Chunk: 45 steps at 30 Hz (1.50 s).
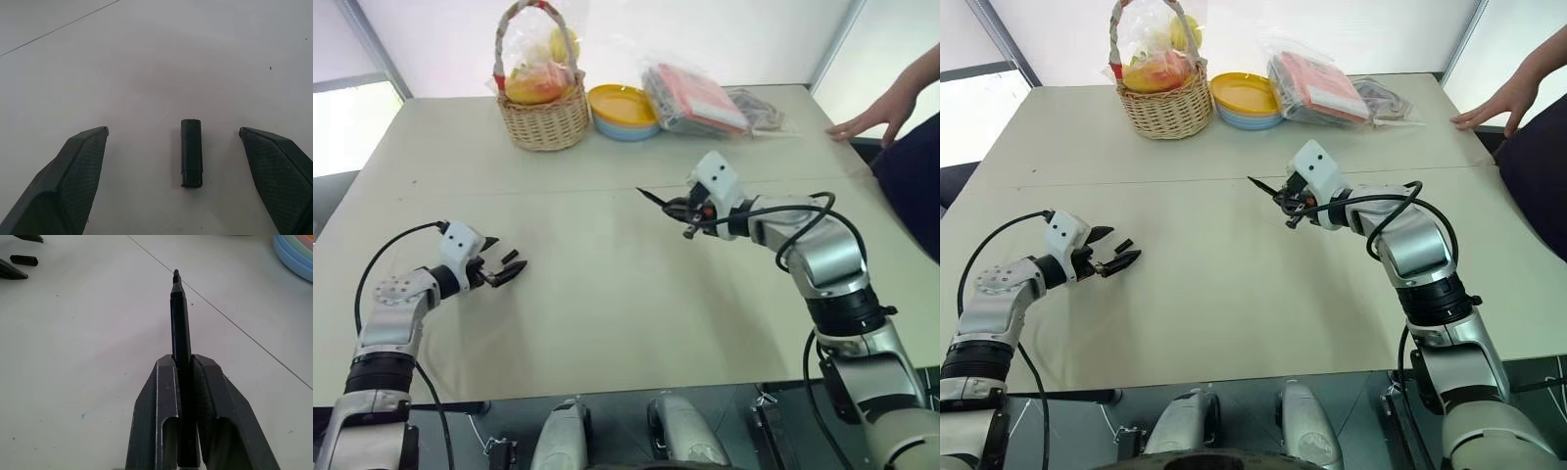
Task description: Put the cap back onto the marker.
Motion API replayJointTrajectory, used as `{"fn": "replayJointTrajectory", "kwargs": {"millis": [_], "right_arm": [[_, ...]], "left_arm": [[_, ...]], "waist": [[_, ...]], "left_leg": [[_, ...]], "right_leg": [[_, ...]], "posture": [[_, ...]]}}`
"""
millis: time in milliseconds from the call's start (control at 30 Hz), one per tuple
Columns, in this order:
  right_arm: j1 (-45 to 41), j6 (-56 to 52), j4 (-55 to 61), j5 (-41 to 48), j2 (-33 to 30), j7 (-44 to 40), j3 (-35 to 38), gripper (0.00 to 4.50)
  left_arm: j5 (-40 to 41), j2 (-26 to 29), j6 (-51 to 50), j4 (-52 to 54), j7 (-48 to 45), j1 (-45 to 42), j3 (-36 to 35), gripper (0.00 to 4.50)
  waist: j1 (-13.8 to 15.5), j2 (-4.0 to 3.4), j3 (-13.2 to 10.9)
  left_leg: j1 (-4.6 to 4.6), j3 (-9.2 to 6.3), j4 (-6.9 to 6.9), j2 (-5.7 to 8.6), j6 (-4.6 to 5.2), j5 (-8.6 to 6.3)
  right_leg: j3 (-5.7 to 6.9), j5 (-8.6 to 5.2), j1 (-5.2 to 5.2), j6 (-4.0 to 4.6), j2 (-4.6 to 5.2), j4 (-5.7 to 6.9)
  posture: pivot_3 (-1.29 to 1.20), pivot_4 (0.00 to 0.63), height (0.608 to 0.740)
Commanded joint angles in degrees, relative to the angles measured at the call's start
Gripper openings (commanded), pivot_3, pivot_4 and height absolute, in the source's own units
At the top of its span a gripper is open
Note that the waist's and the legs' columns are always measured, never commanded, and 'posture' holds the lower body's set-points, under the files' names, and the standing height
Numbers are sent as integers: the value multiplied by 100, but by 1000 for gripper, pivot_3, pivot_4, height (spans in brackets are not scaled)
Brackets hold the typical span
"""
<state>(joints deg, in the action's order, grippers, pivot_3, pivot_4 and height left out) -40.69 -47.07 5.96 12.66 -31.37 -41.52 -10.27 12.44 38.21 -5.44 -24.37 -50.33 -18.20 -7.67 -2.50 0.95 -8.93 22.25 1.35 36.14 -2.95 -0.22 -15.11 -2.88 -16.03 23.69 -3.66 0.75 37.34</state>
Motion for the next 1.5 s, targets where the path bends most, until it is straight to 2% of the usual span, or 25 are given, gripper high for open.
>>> {"fn": "replayJointTrajectory", "kwargs": {"millis": [33,100,300,333,567,733,900,1000,1167,1333,1500], "right_arm": [[-40,32,132,87,15,17,191,0],[-35,31,133,89,-12,0,191,0],[-112,95,-12,54,-68,-67,185,0],[-139,128,-64,36,-80,-85,178,0],[-232,352,-320,-28,-182,-216,157,0],[-250,663,-523,-111,-415,-574,46,0],[-513,1254,-1195,-349,-739,-1087,-94,0],[-694,1516,-1566,-477,-747,-1247,-147,0],[-810,1925,-1792,-590,-810,-1681,-251,0],[-1019,2444,-1767,-630,-963,-2429,-407,0],[-1278,2693,-1885,-679,-782,-2856,-589,0]], "left_arm": [[-68,88,-32,-98,-86,147,32,3974],[-67,80,-37,-108,-102,187,30,3257],[-75,67,5,-195,-113,228,28,176],[-81,62,24,-242,-111,205,34,28],[-100,75,61,-475,-171,-157,91,28],[-4,307,-10,-332,-676,-584,142,28],[260,761,-525,174,-1699,-1655,323,28],[364,844,-768,174,-2254,-2341,499,28],[262,648,-706,-295,-2842,-3137,859,28],[-17,184,-137,-1049,-2938,-3487,1136,28],[-157,-134,223,-1404,-3000,-3630,1242,28]], "waist": [[0,0,0],[-5,0,0],[-7,-1,1],[-7,-1,1],[0,-1,1],[11,1,-1],[45,6,-4],[47,5,-4],[3,-2,-4],[-2,-3,-5],[5,-2,-5]], "left_leg": [[0,0,0,0,0,0],[0,0,0,0,0,0],[-20,0,-2,-3,0,0],[-25,0,-2,-3,0,0],[-46,5,-4,-2,0,0],[-39,6,-3,1,0,0],[15,3,8,7,-1,1],[15,8,6,13,-1,1],[14,10,-1,11,0,0],[15,10,-1,8,0,0],[16,11,4,8,0,1]], "right_leg": [[0,0,0,0,0,0],[-1,0,0,0,0,0],[-4,0,-9,3,-6,9],[-3,0,-14,5,-8,9],[-4,0,-30,6,-8,9],[-4,0,-28,5,-14,7],[3,2,10,3,-13,0],[1,1,9,2,-12,-6],[0,0,10,-1,-21,-12],[-1,-1,19,-1,-25,-8],[-2,0,19,-1,-25,-3]], "posture": [[0,150,740],[0,150,740],[0,150,740],[0,150,740],[0,150,740],[0,150,740],[0,150,740],[0,150,740],[0,150,740],[0,150,740],[0,150,740]]}}
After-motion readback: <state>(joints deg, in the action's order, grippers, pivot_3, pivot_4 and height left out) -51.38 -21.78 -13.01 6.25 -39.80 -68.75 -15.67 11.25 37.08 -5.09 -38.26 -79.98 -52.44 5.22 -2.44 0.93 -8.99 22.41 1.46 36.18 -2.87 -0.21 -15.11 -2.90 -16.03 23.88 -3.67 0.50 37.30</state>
